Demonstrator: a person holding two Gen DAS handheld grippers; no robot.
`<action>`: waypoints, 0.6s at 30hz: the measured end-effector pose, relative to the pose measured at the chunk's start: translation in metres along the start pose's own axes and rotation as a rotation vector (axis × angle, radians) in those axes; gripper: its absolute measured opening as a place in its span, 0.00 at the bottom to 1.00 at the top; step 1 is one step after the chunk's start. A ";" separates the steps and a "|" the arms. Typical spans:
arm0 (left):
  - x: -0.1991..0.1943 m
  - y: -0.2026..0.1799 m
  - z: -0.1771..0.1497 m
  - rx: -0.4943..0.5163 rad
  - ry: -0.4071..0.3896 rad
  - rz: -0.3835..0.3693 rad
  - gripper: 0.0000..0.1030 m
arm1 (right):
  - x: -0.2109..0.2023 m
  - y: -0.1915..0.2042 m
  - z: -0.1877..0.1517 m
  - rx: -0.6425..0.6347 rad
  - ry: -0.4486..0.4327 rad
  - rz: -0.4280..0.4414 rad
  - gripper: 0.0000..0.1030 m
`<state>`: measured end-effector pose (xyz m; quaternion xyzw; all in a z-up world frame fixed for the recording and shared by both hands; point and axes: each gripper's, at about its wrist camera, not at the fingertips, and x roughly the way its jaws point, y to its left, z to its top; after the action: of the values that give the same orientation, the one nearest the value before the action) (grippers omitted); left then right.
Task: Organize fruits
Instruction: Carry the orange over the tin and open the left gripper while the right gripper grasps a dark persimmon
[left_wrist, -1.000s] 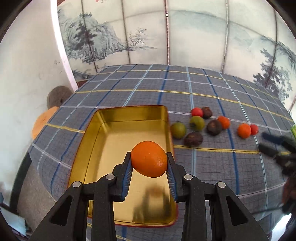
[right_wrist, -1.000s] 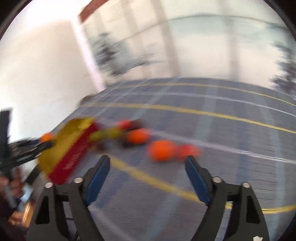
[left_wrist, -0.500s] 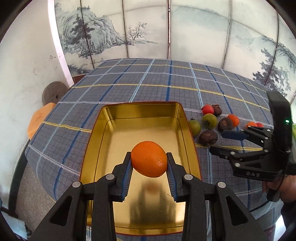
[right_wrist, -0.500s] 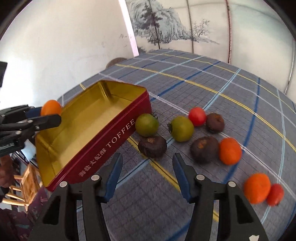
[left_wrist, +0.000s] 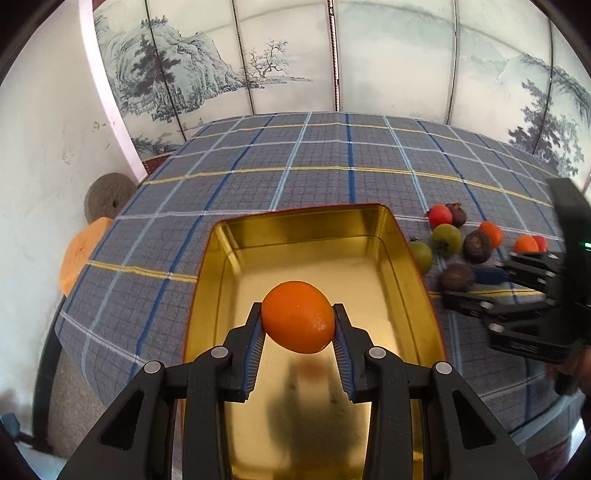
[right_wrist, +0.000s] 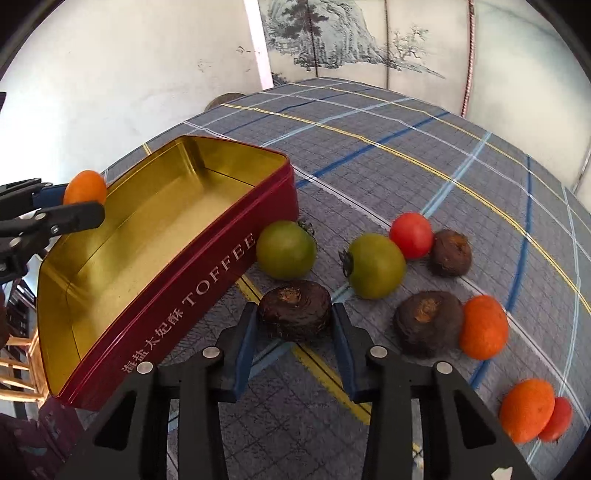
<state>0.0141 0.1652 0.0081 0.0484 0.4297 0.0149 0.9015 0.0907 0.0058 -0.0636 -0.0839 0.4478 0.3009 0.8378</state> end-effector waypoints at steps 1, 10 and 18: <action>0.002 0.001 0.001 0.007 -0.002 0.009 0.36 | -0.006 0.000 -0.002 0.013 -0.008 0.011 0.35; 0.035 0.007 0.014 0.106 0.035 0.072 0.36 | -0.076 0.012 -0.031 0.037 -0.105 0.040 0.35; 0.065 0.010 0.027 0.178 0.072 0.116 0.37 | -0.109 0.015 -0.033 0.059 -0.158 0.063 0.35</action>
<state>0.0760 0.1779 -0.0242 0.1526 0.4578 0.0304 0.8753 0.0129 -0.0425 0.0064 -0.0210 0.3913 0.3192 0.8628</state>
